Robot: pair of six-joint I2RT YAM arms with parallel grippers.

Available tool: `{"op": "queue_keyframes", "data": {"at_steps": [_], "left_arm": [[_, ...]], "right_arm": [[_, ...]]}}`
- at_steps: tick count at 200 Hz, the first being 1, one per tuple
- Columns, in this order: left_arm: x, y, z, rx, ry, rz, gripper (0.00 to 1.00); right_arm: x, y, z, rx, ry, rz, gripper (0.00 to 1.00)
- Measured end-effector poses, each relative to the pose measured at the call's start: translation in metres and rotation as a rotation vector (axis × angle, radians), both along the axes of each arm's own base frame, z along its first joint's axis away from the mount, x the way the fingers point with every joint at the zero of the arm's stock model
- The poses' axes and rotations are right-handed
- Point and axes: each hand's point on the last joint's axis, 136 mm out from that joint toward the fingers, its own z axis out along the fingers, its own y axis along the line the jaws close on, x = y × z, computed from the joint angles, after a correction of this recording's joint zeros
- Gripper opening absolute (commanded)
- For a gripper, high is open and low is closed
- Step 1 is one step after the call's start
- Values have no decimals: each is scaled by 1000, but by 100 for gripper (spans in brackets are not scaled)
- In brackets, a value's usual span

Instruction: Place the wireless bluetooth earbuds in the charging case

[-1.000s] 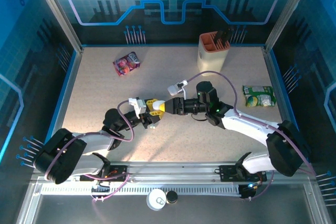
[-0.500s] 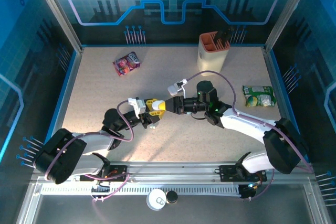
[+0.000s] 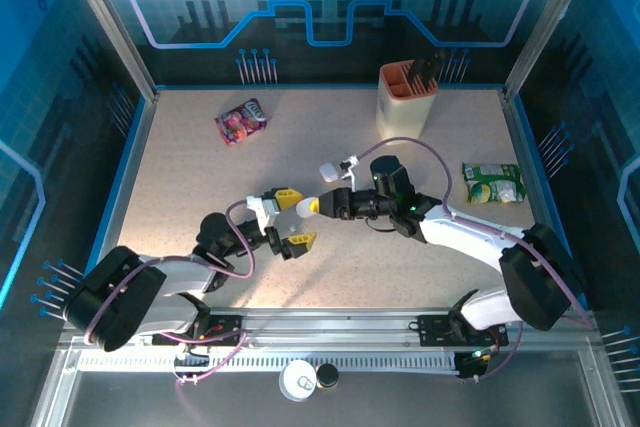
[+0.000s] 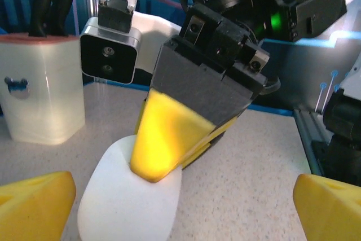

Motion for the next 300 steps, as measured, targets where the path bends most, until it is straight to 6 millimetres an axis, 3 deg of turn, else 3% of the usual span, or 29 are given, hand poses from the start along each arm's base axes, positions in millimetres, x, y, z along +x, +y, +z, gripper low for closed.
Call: {"op": "queue_keyframes", "data": {"at_steps": [49,89,105,149,177,194,212,259,300], "left_arm": [[-8,10,-12,131,-18,37,99],[-15,18,-16,191,-29,61,99],[-16,18,-23,212,-8,58,99],[-18,19,-38,253,38,50,99],[-17,18,-45,268,66,46,99],[-16,15,-49,279,85,35,99],[-17,9,-54,291,106,13,99],[-19,-5,-52,287,112,-30,99],[-14,-13,-47,274,95,-46,99]], "right_arm": [[9,-22,-83,-293,44,-58,11],[6,-26,-131,-423,78,-44,11],[11,-19,-129,-424,51,-44,19],[17,-27,-125,-474,-7,-71,56],[21,-40,-96,-501,-107,-99,68],[28,-49,-77,-507,-169,-119,70],[45,-72,-67,-544,-201,-175,75],[78,-156,-73,-824,-219,-294,84],[101,-198,-70,-977,-218,-280,79]]}}
